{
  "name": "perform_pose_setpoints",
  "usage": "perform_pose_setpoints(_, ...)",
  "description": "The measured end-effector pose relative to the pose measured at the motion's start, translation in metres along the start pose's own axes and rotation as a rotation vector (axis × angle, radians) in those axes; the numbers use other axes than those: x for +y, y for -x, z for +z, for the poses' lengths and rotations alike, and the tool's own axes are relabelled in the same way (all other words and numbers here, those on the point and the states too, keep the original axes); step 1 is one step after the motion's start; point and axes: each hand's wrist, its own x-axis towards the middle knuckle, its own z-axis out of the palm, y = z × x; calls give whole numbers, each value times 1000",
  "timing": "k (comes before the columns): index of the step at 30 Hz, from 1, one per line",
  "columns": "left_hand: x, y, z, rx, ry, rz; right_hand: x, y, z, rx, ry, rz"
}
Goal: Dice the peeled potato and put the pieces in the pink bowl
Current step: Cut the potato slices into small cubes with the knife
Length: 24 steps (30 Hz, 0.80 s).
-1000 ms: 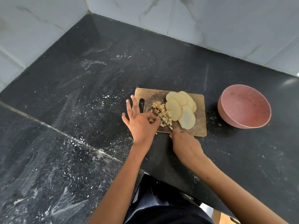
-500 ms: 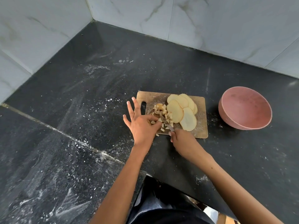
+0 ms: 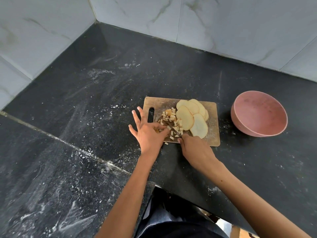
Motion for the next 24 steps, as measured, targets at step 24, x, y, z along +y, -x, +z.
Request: perform_pose_setpoints(24,-5,3,3,12,-1,-2,9,8,-2,-44,-125,-6)
